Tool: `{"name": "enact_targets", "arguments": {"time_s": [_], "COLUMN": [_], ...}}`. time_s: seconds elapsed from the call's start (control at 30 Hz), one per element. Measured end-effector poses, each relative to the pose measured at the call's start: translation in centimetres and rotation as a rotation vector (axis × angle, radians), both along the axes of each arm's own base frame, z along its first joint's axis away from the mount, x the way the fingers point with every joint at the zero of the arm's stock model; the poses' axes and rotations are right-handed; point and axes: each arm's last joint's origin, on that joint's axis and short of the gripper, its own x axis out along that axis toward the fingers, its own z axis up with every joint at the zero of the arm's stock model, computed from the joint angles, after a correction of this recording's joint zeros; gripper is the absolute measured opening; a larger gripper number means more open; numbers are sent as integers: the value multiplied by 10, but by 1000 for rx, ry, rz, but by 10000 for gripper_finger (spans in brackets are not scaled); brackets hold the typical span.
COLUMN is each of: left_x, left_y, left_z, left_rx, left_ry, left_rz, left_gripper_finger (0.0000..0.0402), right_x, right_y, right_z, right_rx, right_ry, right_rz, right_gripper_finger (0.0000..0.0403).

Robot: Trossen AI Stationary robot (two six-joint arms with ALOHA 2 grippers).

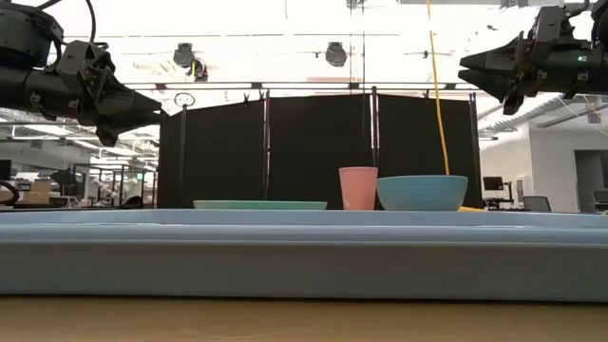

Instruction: Set up tray

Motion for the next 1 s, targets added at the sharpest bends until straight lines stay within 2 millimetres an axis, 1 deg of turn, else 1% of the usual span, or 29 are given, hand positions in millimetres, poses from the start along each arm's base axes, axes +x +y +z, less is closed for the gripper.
{"name": "enact_targets", "arguments": {"time_s": [0.53, 0.8, 1.0], "left_x": [0, 0, -1], "left_y": [0, 1, 3], "left_z": [0, 4, 5], "left_rx": [0, 8, 17], "left_ry": [0, -38, -43], "left_rz": [1, 19, 118], "left_gripper_finger": [152, 152, 152], "right_x": [0, 0, 0], "right_y": [0, 0, 0], "right_z": [0, 0, 0], "right_rx": [0, 0, 0], "right_ry": [1, 0, 0], "right_rz": [0, 0, 0], "right_gripper_finger": [137, 137, 137]}}
